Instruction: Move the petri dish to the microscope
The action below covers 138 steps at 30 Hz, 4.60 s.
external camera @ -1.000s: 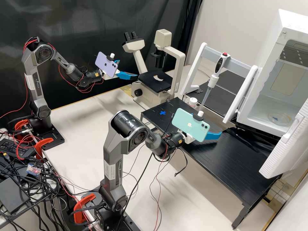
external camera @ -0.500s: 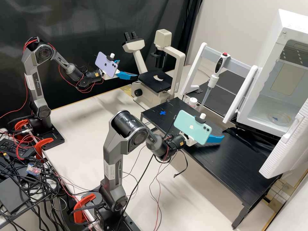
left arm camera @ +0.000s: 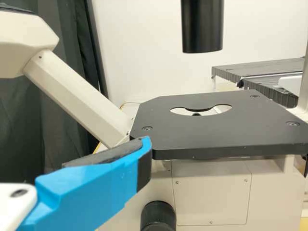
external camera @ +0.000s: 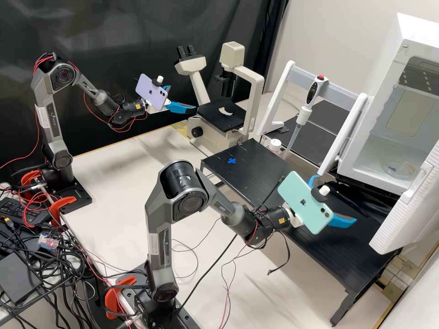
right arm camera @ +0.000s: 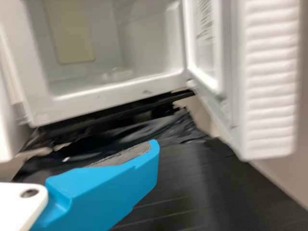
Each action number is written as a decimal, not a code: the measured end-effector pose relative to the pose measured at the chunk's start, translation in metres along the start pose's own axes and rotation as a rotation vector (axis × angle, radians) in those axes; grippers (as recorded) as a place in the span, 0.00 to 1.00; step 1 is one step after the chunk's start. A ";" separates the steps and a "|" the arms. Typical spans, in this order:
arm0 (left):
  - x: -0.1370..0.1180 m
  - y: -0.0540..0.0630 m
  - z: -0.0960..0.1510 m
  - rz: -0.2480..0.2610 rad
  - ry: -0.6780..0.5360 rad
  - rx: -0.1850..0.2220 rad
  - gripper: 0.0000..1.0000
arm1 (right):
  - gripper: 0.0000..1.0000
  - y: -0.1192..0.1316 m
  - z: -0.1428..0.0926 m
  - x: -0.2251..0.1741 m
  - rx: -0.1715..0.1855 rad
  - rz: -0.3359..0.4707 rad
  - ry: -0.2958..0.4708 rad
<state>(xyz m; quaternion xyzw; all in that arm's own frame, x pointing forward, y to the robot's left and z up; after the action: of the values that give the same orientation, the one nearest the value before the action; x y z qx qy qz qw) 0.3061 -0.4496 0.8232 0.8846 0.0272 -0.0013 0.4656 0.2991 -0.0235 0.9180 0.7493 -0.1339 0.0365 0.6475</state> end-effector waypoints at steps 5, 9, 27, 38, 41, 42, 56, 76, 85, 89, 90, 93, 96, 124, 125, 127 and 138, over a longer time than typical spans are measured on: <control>0.000 0.000 0.000 0.000 0.000 0.000 1.00 | 1.00 0.017 -0.012 0.029 -0.007 0.056 0.050; 0.000 0.000 0.000 0.000 0.000 0.000 1.00 | 1.00 0.029 -0.018 0.055 -0.032 0.083 0.035; 0.000 0.000 0.000 0.000 0.000 0.000 1.00 | 1.00 0.055 -0.046 0.167 -0.063 0.104 -0.012; 0.000 0.000 0.000 0.000 0.000 0.000 1.00 | 1.00 0.046 -0.064 0.217 -0.094 -0.005 0.019; 0.000 0.000 0.000 0.000 0.000 0.000 1.00 | 1.00 0.038 -0.062 0.228 -0.106 -0.040 0.003; 0.000 0.000 0.000 0.000 0.000 0.000 1.00 | 1.00 0.034 -0.061 0.231 -0.115 -0.049 -0.006; 0.000 0.000 0.000 0.000 0.000 0.000 1.00 | 1.00 0.002 -0.040 0.249 -0.180 -0.112 -0.079; 0.000 0.000 0.000 0.000 0.000 0.000 1.00 | 0.00 -0.008 -0.026 0.262 -0.146 -0.103 -0.077; 0.000 0.000 0.000 0.000 0.000 0.000 1.00 | 0.00 -0.008 -0.024 0.264 -0.131 -0.089 -0.083; 0.000 0.000 0.000 0.000 0.000 0.000 1.00 | 0.00 -0.006 -0.025 0.264 -0.139 -0.085 -0.099; 0.000 0.000 0.000 0.000 0.000 0.000 1.00 | 0.00 -0.005 -0.026 0.265 -0.144 -0.085 -0.106; 0.000 0.000 0.000 0.000 0.000 0.000 1.00 | 0.00 -0.004 -0.026 0.266 -0.140 -0.088 -0.118; 0.000 0.000 0.000 0.000 0.000 0.000 1.00 | 0.00 -0.005 -0.025 0.268 -0.141 -0.094 -0.123; 0.000 0.000 0.000 0.000 0.000 0.000 1.00 | 0.00 0.003 -0.013 0.256 -0.124 -0.172 -0.164; 0.000 0.000 0.000 0.000 0.000 0.000 1.00 | 0.00 0.003 -0.013 0.255 -0.123 -0.173 -0.164; 0.000 0.000 0.000 0.000 0.000 0.000 1.00 | 0.00 0.003 -0.014 0.252 -0.122 -0.177 -0.166; 0.000 0.000 0.000 0.000 0.000 0.000 1.00 | 0.00 0.019 -0.018 0.201 -0.091 -0.269 -0.168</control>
<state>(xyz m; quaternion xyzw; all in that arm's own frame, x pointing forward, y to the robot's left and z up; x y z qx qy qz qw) 0.3061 -0.4496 0.8232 0.8846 0.0272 -0.0013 0.4656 0.4900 -0.0391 0.9851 0.7306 -0.0874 -0.1194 0.6665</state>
